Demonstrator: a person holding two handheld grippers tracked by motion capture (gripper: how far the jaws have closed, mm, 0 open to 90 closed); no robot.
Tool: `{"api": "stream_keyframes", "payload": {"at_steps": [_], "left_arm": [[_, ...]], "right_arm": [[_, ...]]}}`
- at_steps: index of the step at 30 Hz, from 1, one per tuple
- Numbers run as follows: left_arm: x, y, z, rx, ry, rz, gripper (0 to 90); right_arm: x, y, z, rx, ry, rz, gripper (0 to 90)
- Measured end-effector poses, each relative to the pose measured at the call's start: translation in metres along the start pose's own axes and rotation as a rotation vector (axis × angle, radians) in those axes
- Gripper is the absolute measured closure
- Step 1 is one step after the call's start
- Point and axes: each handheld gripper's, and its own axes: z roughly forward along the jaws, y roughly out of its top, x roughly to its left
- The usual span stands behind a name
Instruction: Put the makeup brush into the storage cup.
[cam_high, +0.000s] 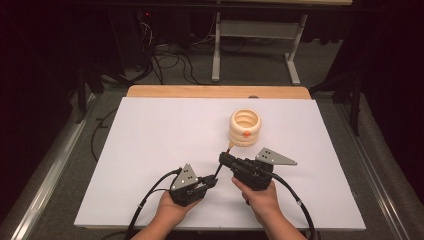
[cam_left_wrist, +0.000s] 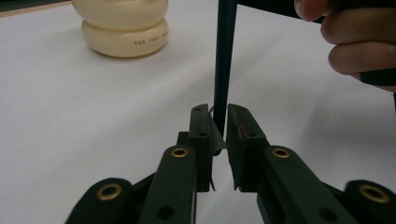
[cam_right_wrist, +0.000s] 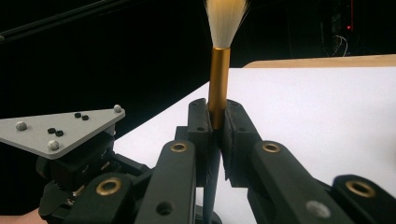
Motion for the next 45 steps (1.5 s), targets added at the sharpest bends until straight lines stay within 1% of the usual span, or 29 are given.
{"api": "stream_keyframes", "payload": {"at_steps": [4,7,9,15,16,17,19,20,21,22,23,24,25,27,30,32,33,36,37,38,39,41,43,45], "left_arm": [[0.000,0.000,0.000,-0.003,0.002,0.000,75.9],[0.000,0.000,0.000,-0.003,0.000,0.001,75.9],[0.001,0.000,0.000,-0.002,0.001,0.000,74.1],[0.002,0.001,-0.001,-0.002,0.007,-0.002,62.8],[0.002,0.002,-0.001,0.001,0.010,-0.002,62.8],[0.002,0.002,-0.001,0.003,0.015,0.001,59.7],[0.002,0.003,-0.001,0.006,0.029,0.002,54.4],[0.002,0.003,-0.001,0.006,0.029,0.002,52.3],[0.003,0.003,-0.002,0.007,0.042,0.005,50.7],[0.003,0.003,-0.002,0.007,0.042,0.005,49.1],[0.004,0.005,-0.004,-0.001,0.053,0.010,47.8],[0.004,0.005,-0.004,-0.001,0.053,0.010,47.5],[0.005,0.006,-0.007,-0.016,0.062,0.005,46.4],[0.007,0.007,-0.010,-0.022,0.076,0.000,43.3],[0.012,0.007,-0.014,-0.032,0.096,-0.008,39.8],[0.013,0.007,-0.015,-0.033,0.102,-0.011,38.7],[0.016,0.006,-0.017,-0.031,0.105,-0.019,35.9],[0.020,0.005,-0.020,-0.027,0.113,-0.023,32.5],[0.022,0.004,-0.021,-0.028,0.126,-0.028,31.2],[0.022,0.004,-0.021,-0.028,0.126,-0.028,30.4],[0.024,0.004,-0.024,-0.033,0.139,-0.039,29.7],[0.025,0.004,-0.025,-0.038,0.144,-0.041,28.8],[0.027,0.004,-0.028,-0.051,0.155,-0.049,26.3],[0.029,0.005,-0.031,-0.056,0.162,-0.054,24.7]], "right_arm": [[0.000,0.000,0.000,0.002,0.001,-0.003,85.4],[0.000,0.000,0.000,0.002,-0.001,-0.005,85.4],[0.000,0.000,0.000,0.001,-0.001,-0.006,85.4],[0.000,0.001,-0.001,0.001,-0.007,-0.013,85.3],[-0.001,0.001,-0.002,0.000,-0.007,-0.016,85.3],[-0.001,0.001,-0.002,0.000,-0.011,-0.025,85.3],[-0.001,0.001,-0.003,0.002,-0.013,-0.024,85.3],[-0.001,0.001,-0.003,0.002,-0.013,-0.024,85.3],[-0.002,0.002,-0.003,-0.002,-0.018,-0.026,85.2],[-0.002,0.002,-0.003,-0.002,-0.018,-0.026,85.2],[-0.003,0.002,-0.005,-0.002,-0.025,-0.029,85.3],[-0.003,0.002,-0.005,-0.002,-0.025,-0.029,85.3],[-0.004,0.003,-0.006,-0.008,-0.025,-0.031,85.3],[-0.005,0.004,-0.008,-0.008,-0.028,-0.038,85.3],[-0.006,0.004,-0.009,-0.012,-0.034,-0.035,85.3],[-0.007,0.004,-0.010,-0.013,-0.036,-0.036,85.3],[-0.007,0.005,-0.011,-0.014,-0.043,-0.043,85.3],[-0.008,0.005,-0.012,-0.014,-0.048,-0.051,85.3],[-0.010,0.006,-0.014,-0.015,-0.053,-0.056,85.3],[-0.010,0.006,-0.014,-0.015,-0.053,-0.056,85.3],[-0.011,0.006,-0.015,-0.017,-0.058,-0.061,85.3],[-0.012,0.007,-0.016,-0.018,-0.061,-0.062,85.3],[-0.014,0.008,-0.019,-0.022,-0.075,-0.079,85.2],[-0.015,0.009,-0.021,-0.025,-0.083,-0.079,85.2]]}}
